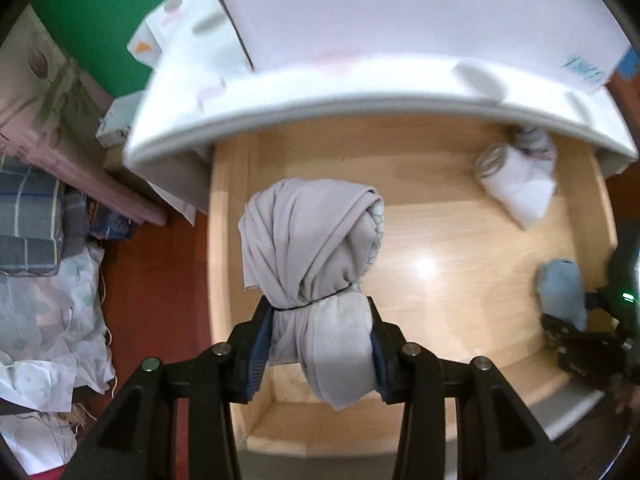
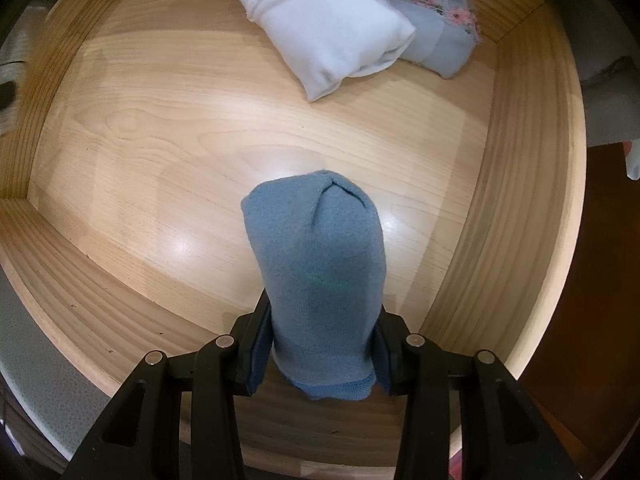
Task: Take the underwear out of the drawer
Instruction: 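Lift the beige tied bundle out of the drawer with the left gripper, then lower the beige bundle into the white box and open the left gripper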
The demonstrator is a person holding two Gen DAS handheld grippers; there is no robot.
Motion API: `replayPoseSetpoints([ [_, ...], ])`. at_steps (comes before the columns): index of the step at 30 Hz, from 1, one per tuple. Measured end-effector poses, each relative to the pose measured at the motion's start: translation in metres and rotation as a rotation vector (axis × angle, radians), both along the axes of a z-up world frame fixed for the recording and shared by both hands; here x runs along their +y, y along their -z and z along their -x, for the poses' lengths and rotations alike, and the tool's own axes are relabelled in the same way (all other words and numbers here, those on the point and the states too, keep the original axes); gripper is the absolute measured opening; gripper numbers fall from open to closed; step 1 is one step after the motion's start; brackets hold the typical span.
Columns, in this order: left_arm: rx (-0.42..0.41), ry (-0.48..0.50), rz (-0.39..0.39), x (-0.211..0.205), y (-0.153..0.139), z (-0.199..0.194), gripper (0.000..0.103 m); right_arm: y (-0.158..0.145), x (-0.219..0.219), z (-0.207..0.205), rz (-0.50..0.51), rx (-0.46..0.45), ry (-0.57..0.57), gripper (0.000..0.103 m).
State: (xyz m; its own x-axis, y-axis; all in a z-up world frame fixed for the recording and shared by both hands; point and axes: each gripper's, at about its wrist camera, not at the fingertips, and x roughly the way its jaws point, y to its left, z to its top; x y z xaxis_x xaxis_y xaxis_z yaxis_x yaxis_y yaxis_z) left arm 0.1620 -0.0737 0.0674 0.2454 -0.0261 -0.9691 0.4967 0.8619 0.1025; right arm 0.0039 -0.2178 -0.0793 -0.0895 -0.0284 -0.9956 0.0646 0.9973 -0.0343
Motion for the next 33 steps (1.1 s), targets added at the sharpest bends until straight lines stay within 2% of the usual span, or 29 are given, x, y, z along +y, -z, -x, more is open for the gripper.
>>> replayPoseSetpoints([
  [4, -0.043, 0.014, 0.048, 0.013, -0.041, 0.009, 0.042, -0.002, 0.001, 0.001, 0.004, -0.001, -0.002, 0.039],
  [8, -0.112, 0.039, 0.096, 0.014, -0.096, 0.020, 0.042, -0.003, 0.002, 0.002, 0.004, -0.002, -0.002, 0.039],
  [14, -0.216, 0.051, 0.191, 0.021, -0.172, 0.014, 0.042, -0.006, 0.006, 0.001, 0.007, -0.003, -0.008, 0.039],
  [18, -0.268, 0.060, 0.252, 0.010, -0.217, 0.001, 0.042, -0.006, 0.007, 0.000, 0.008, -0.004, -0.009, 0.039],
  [25, -0.310, 0.065, 0.285, -0.033, -0.252, -0.043, 0.042, -0.006, 0.008, 0.000, 0.009, -0.005, -0.009, 0.039],
  [28, -0.316, 0.073, 0.287, -0.053, -0.253, -0.063, 0.042, -0.007, 0.009, 0.001, 0.007, -0.006, -0.007, 0.039],
  [33, -0.283, 0.094, 0.234, -0.087, -0.230, -0.095, 0.042, -0.007, 0.008, 0.004, 0.006, -0.008, -0.007, 0.039],
])
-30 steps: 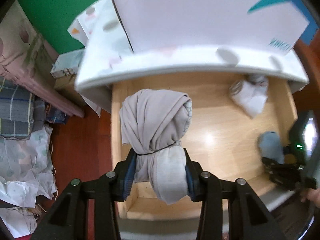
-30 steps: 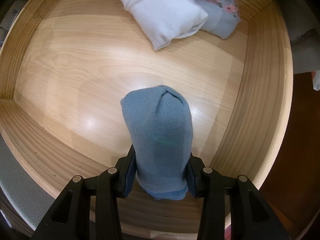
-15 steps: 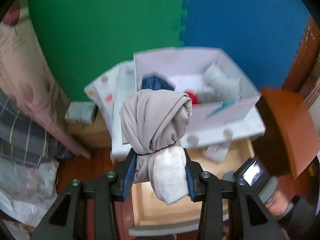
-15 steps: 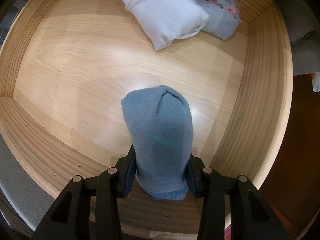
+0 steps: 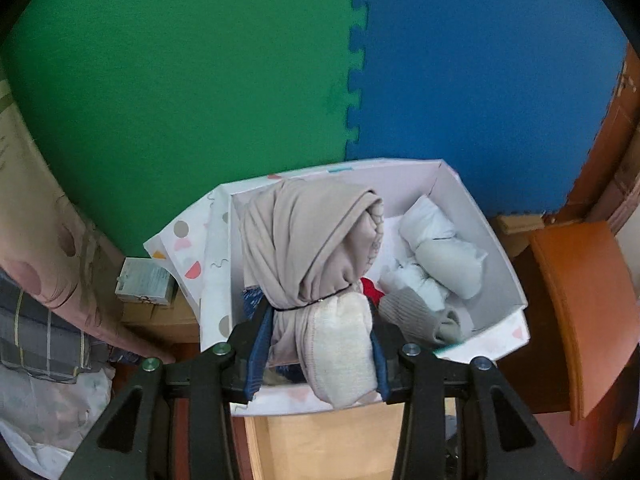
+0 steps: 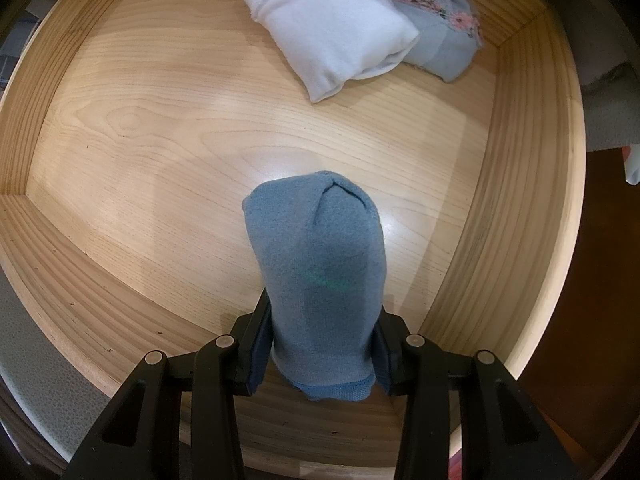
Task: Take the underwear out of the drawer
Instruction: 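Lower the beige bundle into the white box and open the left gripper, then move the empty left gripper back over the drawer while the right carries the light blue underwear over the box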
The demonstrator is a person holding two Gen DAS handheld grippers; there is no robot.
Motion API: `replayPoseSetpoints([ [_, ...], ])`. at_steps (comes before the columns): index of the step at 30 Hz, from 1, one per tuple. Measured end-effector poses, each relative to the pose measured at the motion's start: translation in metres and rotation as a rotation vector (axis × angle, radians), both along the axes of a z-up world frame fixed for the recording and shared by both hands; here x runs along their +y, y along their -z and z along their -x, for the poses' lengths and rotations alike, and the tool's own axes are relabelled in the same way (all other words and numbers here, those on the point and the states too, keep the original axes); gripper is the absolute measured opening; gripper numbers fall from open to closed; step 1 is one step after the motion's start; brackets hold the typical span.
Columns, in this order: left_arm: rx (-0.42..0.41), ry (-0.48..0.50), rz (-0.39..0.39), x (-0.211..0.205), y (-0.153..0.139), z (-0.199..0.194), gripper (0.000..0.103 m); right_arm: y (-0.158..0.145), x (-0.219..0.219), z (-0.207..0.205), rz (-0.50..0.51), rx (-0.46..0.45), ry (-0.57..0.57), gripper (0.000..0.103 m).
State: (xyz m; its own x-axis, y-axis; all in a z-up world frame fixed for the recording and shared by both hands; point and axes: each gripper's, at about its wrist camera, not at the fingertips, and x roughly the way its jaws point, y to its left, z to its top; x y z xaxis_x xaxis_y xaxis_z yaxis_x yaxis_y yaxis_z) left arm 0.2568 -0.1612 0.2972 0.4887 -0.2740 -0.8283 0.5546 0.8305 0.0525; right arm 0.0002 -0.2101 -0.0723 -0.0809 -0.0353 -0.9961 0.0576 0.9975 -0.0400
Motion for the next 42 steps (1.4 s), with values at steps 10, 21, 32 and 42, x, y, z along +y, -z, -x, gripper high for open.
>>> replayPoseSetpoints([
  [10, 0.088, 0.003, -0.071, -0.029, 0.068, -0.026, 0.043, -0.002, 0.002, 0.001, 0.002, -0.001, 0.000, 0.039],
  [21, 0.092, 0.010, -0.089, -0.027, 0.092, -0.020, 0.047, -0.002, 0.003, 0.001, 0.004, -0.003, -0.002, 0.040],
  [32, -0.028, 0.063, -0.119, -0.024, 0.064, 0.007, 0.064, -0.003, 0.004, 0.000, 0.008, -0.004, -0.004, 0.040],
  [42, -0.063, 0.056, -0.085, 0.023, 0.041, 0.050, 0.064, -0.005, 0.004, -0.001, 0.009, -0.004, 0.003, 0.040],
])
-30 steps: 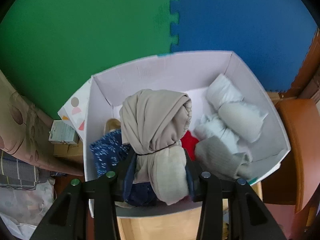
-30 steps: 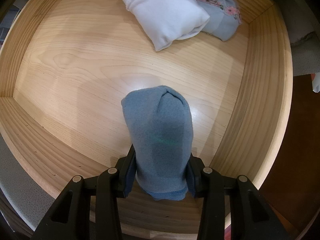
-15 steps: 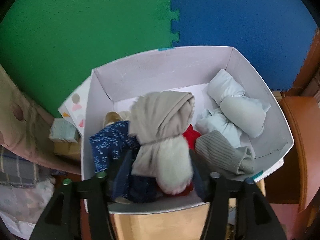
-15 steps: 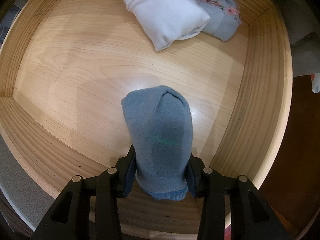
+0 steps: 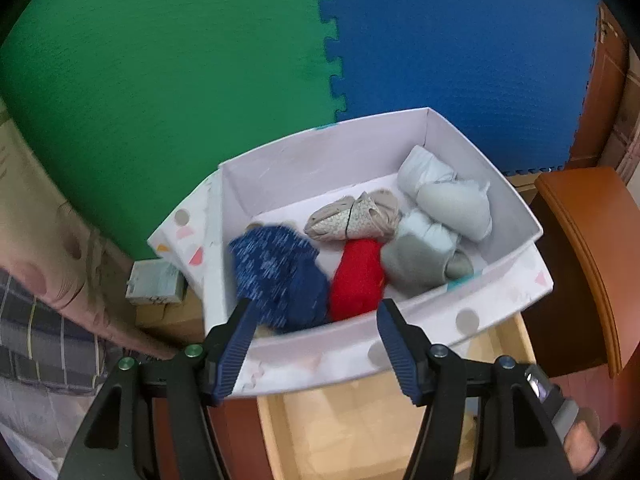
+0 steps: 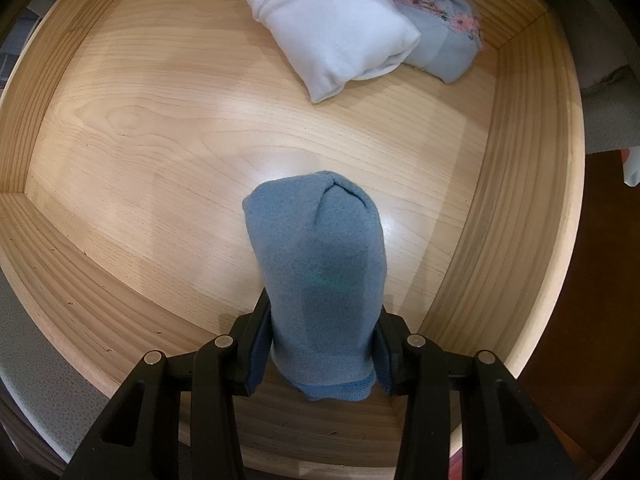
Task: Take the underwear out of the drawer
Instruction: 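Move the empty left gripper back over the drawer while the right carries the light blue underwear over the box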
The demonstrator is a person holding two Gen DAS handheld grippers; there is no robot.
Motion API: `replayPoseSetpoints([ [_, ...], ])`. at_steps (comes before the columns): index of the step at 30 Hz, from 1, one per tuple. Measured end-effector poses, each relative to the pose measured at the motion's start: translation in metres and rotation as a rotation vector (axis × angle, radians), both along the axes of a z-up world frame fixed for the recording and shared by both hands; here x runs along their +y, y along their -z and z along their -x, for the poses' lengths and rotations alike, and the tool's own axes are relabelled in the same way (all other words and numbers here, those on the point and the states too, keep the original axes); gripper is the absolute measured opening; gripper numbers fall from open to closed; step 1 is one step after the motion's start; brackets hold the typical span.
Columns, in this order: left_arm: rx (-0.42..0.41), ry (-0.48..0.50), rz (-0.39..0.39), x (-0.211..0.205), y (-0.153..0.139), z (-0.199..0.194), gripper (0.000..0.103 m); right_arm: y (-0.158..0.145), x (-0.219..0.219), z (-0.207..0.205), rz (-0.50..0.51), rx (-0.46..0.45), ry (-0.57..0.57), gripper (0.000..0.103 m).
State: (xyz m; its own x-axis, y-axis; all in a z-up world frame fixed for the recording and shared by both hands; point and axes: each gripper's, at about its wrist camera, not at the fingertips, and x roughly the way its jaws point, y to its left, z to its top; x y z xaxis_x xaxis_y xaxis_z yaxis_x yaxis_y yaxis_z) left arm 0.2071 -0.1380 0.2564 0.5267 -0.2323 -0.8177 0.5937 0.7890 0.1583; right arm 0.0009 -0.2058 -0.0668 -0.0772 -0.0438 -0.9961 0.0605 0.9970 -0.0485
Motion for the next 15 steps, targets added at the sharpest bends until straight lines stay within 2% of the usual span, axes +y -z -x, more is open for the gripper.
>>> replayPoseSetpoints([
  [7, -0.012, -0.050, -0.033, 0.052, 0.020, 0.033, 0.064, -0.002, -0.005, 0.000, -0.005, 0.004, 0.009, 0.040],
  [9, 0.003, -0.078, -0.021, 0.072, 0.031, 0.042, 0.064, -0.003, -0.006, 0.000, -0.005, 0.002, 0.007, 0.040],
  [15, 0.013, -0.176, -0.059, 0.116, 0.085, 0.063, 0.064, -0.007, -0.006, 0.002, 0.003, -0.026, -0.006, 0.039],
])
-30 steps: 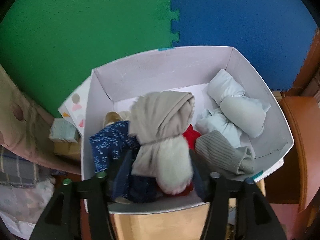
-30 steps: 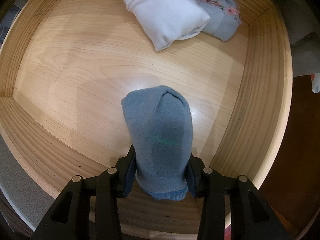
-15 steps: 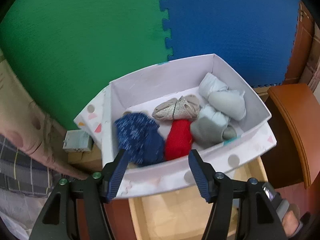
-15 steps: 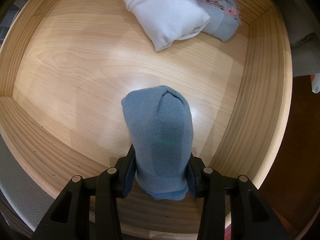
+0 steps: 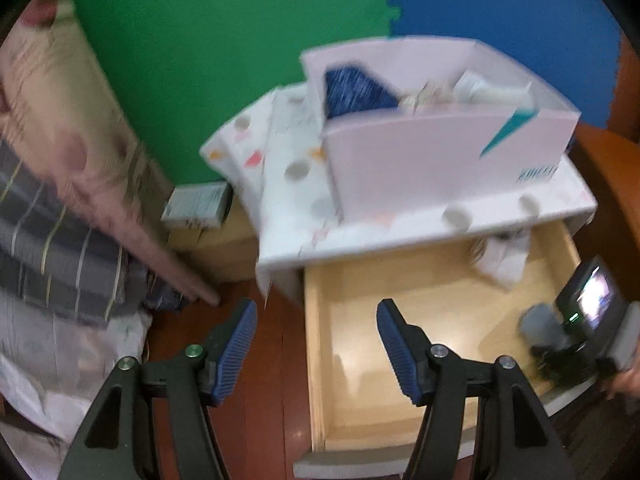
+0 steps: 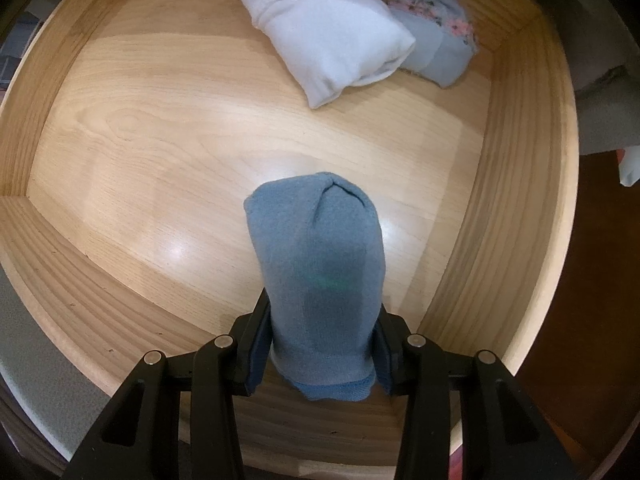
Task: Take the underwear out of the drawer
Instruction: 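Move the empty left gripper back over the drawer while the right carries the light blue underwear over the box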
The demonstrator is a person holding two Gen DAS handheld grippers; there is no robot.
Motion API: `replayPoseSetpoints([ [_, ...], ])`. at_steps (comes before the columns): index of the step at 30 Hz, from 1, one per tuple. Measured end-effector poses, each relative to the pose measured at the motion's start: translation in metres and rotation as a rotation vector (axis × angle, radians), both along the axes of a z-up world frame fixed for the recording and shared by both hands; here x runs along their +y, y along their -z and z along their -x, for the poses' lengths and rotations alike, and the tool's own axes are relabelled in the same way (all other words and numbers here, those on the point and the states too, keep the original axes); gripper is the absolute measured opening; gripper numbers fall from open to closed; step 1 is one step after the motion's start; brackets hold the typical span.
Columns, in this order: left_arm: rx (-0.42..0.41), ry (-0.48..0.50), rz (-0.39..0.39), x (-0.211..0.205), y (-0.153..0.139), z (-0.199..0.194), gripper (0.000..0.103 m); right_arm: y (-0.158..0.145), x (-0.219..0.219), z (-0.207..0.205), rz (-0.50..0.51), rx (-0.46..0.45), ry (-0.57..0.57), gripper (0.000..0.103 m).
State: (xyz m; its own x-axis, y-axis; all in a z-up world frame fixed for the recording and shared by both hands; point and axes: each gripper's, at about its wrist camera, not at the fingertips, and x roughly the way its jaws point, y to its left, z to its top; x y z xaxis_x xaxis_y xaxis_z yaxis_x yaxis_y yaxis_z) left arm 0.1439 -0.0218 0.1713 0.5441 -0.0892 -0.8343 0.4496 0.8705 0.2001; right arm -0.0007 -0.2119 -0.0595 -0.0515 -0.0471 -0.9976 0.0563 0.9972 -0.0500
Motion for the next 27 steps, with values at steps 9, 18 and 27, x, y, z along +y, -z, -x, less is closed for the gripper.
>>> replayPoseSetpoints([
  [9, 0.064, -0.067, 0.000, 0.020, 0.068, 0.015, 0.064, -0.033, -0.014, 0.001, 0.005, -0.128, 0.085, 0.035],
  [18, 0.054, -0.107, -0.014, 0.026, 0.095, 0.017, 0.064, -0.143, -0.049, -0.002, -0.004, -0.287, 0.129, 0.035],
  [27, 0.054, -0.142, 0.010, 0.041, 0.091, 0.013, 0.064, -0.267, -0.061, -0.043, 0.050, -0.478, 0.144, 0.035],
])
